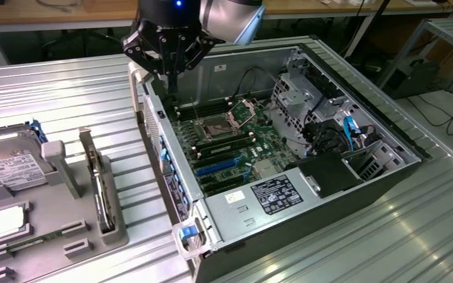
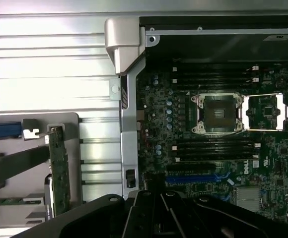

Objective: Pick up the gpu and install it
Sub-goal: 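Reach for the gpu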

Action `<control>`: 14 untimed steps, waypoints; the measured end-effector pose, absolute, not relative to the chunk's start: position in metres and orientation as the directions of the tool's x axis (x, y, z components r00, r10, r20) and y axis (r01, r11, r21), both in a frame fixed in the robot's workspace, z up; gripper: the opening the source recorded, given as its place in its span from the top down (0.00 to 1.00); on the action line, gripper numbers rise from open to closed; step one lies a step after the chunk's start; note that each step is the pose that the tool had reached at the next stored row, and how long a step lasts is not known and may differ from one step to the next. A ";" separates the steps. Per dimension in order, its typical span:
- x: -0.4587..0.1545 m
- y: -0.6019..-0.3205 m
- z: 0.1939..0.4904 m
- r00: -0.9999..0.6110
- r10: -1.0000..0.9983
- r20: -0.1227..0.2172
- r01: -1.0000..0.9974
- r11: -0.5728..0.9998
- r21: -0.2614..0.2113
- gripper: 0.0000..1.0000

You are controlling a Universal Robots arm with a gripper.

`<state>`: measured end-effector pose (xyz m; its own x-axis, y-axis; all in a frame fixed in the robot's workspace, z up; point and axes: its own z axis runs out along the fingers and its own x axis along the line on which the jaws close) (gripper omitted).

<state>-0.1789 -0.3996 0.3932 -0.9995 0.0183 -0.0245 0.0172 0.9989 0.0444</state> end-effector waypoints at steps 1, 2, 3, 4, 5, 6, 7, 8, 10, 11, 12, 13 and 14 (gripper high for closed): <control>-0.180 -0.400 0.393 -1.000 0.010 -0.024 0.009 0.999 0.044 0.89; -0.181 -0.400 0.393 -1.000 0.003 -0.024 0.002 0.999 0.044 0.89; -0.182 -0.400 0.393 -1.000 -0.003 -0.024 -0.004 0.999 0.044 0.89; -0.183 -0.401 0.393 -1.000 -0.007 -0.024 -0.008 0.999 0.044 0.89; -0.184 -0.401 0.393 -1.000 -0.010 -0.024 -0.011 0.999 0.044 0.89; -0.184 -0.402 0.393 -1.000 -0.012 -0.025 -0.013 0.999 0.044 0.89; -0.185 -0.403 0.393 -1.000 -0.014 -0.025 -0.015 0.999 0.044 0.89; -0.186 -0.403 0.393 -1.000 -0.015 -0.025 -0.017 0.999 0.044 0.89; -0.188 -0.405 0.393 -1.000 -0.016 -0.025 -0.017 0.999 0.044 0.89; -0.190 -0.406 0.393 -1.000 -0.017 -0.024 -0.018 0.999 0.044 0.89; -0.191 -0.407 0.393 -1.000 -0.017 -0.024 -0.018 0.999 0.044 0.89; -0.193 -0.408 0.393 -1.000 -0.017 -0.024 -0.018 0.999 0.044 0.89; -0.194 -0.409 0.393 -1.000 -0.017 -0.024 -0.018 0.999 0.044 0.89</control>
